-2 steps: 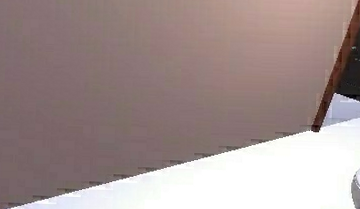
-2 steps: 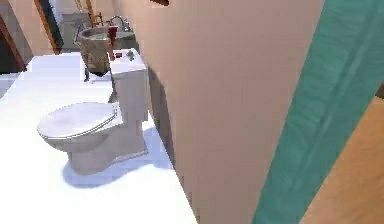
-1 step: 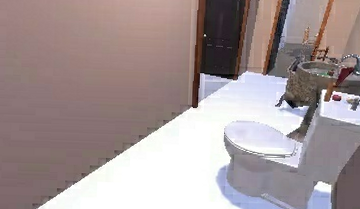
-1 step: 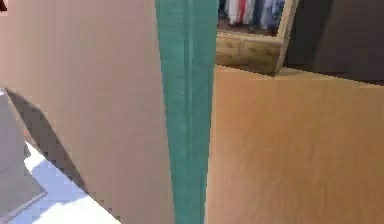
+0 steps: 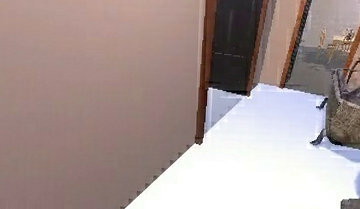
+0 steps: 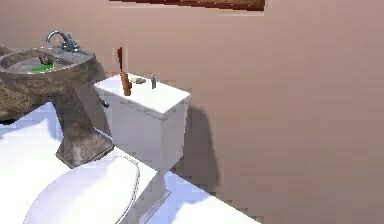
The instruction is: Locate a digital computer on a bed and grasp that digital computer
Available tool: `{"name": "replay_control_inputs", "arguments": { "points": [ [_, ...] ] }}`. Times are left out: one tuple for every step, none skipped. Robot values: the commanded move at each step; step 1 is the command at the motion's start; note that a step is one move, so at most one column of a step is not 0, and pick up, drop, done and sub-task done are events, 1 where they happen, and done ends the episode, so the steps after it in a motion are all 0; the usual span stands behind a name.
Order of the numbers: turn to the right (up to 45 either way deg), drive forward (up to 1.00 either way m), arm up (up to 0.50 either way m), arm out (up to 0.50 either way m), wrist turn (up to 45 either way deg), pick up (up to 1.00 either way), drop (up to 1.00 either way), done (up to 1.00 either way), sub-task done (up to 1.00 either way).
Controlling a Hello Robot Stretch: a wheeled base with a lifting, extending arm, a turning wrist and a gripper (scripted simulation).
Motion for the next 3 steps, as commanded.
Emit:
{"name": "replay_control_inputs", "arguments": {
  "points": [
    [3.0,0.0,0.0,0.0,0.0,0.0,0.0,0.0,0.0],
    [0.0,0.5,0.0,0.0,0.0,0.0,0.0,0.0,0.0],
    [21.0,0.0,0.0,0.0,0.0,0.0,0.0,0.0,0.0]
  ]
}}
